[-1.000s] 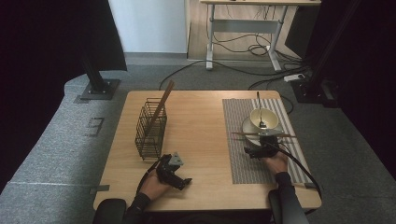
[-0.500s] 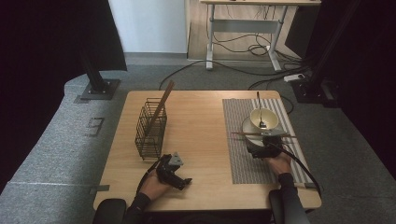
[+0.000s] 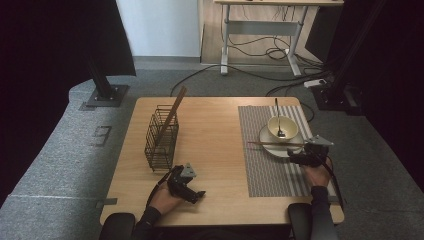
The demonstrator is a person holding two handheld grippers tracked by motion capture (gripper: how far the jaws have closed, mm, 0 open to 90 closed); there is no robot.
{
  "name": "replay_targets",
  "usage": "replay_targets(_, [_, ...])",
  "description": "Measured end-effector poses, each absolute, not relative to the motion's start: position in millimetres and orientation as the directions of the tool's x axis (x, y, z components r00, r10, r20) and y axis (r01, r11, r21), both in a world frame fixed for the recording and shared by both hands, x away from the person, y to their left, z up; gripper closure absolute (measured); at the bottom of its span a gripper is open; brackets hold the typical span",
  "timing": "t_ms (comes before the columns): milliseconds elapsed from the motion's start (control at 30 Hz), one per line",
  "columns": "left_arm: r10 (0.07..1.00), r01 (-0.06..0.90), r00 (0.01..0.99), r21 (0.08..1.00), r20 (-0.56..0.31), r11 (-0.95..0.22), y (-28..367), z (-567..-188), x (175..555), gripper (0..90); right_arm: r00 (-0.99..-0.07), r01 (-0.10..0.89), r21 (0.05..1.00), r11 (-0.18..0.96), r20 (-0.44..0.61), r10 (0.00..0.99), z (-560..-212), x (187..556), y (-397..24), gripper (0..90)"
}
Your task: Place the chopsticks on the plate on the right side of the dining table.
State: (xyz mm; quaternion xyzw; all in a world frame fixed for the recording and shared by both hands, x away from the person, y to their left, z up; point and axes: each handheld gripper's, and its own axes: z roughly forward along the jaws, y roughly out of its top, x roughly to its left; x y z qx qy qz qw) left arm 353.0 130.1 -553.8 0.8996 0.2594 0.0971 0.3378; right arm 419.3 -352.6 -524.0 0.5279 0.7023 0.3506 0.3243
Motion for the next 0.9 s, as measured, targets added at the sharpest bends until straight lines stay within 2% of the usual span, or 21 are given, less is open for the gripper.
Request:
replay_targets(333, [0.532,0.401,0.847,0.658,-0.001,-0.637,130.1,-553.8,353.0,0.0,-0.148,0.547,0.824,0.146,-0.076,0.986,-538.2,422.4,-382.2,0.0])
replay_targets(633, [0.532,0.401,0.847,0.658,-0.001,-0.638,130.1,-553.8,353.1,0.0,-0.149,0.545,0.834,0.088,-0.007,0.989,-544.6,430.9,-391.1,0.0])
replay_targets(900, [0.531,0.401,0.847,0.658,-0.001,-0.638,130.0,-553.8,353.2,0.0,-0.173,0.562,0.82,0.106,-0.009,0.985,-546.8,434.8,-385.6,0.0])
